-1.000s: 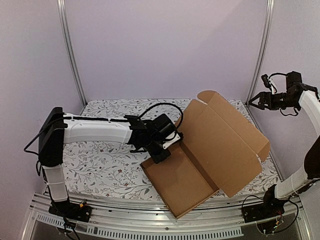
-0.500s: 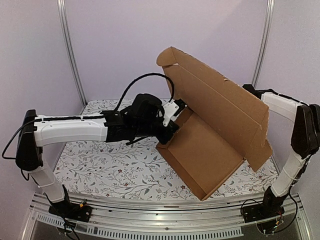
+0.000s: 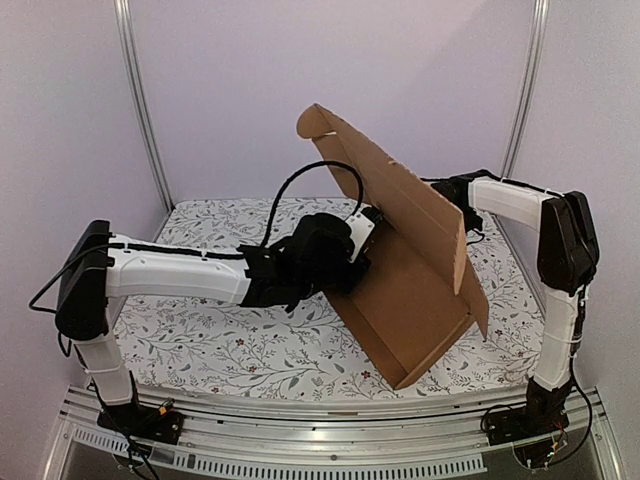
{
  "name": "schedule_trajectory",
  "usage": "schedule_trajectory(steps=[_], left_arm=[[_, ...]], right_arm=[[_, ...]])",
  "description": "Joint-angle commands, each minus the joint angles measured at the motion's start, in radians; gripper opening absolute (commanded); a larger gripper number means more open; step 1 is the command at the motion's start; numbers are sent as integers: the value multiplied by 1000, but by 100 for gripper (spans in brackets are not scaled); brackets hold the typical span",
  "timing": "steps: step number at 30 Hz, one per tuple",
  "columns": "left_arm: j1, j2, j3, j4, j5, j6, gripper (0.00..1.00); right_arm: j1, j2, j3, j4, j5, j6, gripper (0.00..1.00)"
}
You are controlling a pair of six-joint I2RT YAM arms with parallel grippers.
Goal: Fold the paper box
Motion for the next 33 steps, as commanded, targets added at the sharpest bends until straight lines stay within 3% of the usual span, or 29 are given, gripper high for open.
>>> schedule_trajectory(steps=[1,8,16,18,21,22,24,33], left_arm=[[-15,13,-23,164,-127,40,0],[-15,-95,-114,229,-79,27,0],[-16,-77,-106,254,-132,54,0],[-16,-21,-102,343,-174,82,0],[-29,83,-64,446,-212,151,0],[-38,114,-41,455,-234,174,0],[-53,154,-12,485,-271,214,0],[-57,23,-116,486,-296,246,0]], right_arm=[[79,-9,22,-541,-182,-108,52],[61,40,35,-441,-161,20,49],[100,61,66,-511,-183,-52,45],[152,-1,12,-320,-207,61,45],[205,-138,-140,150,-272,506,44],[212,-167,-170,238,-273,616,44],[214,-207,-173,254,-259,714,44],[104,-153,-158,248,-83,718,48]])
